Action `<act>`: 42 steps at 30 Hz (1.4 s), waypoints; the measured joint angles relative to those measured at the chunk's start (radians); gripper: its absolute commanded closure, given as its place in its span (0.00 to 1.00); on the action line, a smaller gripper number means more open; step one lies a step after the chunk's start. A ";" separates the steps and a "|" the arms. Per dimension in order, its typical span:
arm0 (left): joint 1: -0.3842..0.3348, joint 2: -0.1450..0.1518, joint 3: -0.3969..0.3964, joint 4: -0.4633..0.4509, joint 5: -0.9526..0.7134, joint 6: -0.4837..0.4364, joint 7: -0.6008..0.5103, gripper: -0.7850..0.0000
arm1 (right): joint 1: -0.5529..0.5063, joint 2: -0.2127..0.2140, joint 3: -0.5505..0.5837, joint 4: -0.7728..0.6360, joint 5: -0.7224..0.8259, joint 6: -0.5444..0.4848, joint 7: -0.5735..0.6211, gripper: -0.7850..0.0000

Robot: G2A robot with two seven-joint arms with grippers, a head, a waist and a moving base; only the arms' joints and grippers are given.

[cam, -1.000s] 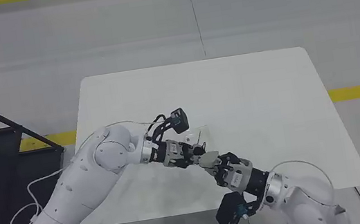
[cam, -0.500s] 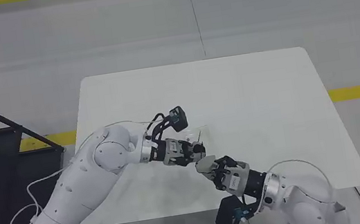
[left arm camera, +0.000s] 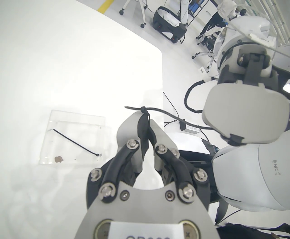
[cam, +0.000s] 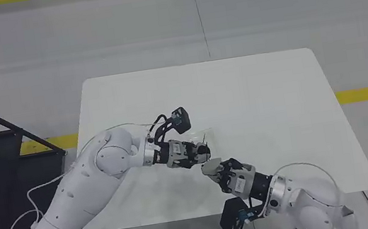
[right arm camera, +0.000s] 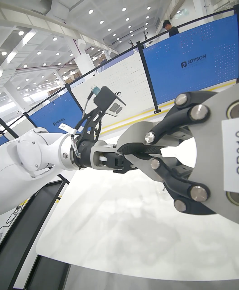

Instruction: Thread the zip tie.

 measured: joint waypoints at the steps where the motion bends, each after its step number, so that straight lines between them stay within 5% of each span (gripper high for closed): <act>1: 0.001 0.000 -0.001 0.000 0.003 -0.002 0.003 1.00 | -0.001 -0.001 -0.001 -0.001 0.004 0.008 0.011 1.00; 13: 0.011 0.002 -0.010 -0.001 0.015 -0.018 0.018 1.00 | 0.003 -0.005 -0.012 -0.005 0.017 0.034 0.064 1.00; 15: 0.011 0.002 -0.011 -0.001 0.013 -0.018 0.019 1.00 | 0.003 -0.005 -0.013 -0.008 0.020 0.036 0.062 0.77; 18: 0.011 0.002 -0.013 0.001 0.011 -0.015 0.021 1.00 | 0.000 -0.005 -0.008 -0.010 0.024 0.037 0.055 0.59; 26: 0.008 0.002 -0.019 0.003 0.008 -0.006 0.024 1.00 | -0.029 0.002 0.024 -0.025 0.033 0.043 0.006 0.28; 32: 0.011 0.003 -0.023 -0.003 0.006 -0.004 0.025 1.00 | -0.069 0.011 0.068 -0.042 0.021 0.037 -0.032 0.36; 37: 0.013 0.003 -0.018 -0.014 0.014 -0.005 0.016 1.00 | -0.082 0.013 0.078 -0.046 0.018 0.042 -0.014 0.55; 42: 0.013 0.001 -0.008 -0.016 0.021 -0.018 0.007 1.00 | -0.066 0.008 0.060 -0.037 0.033 0.033 0.046 0.56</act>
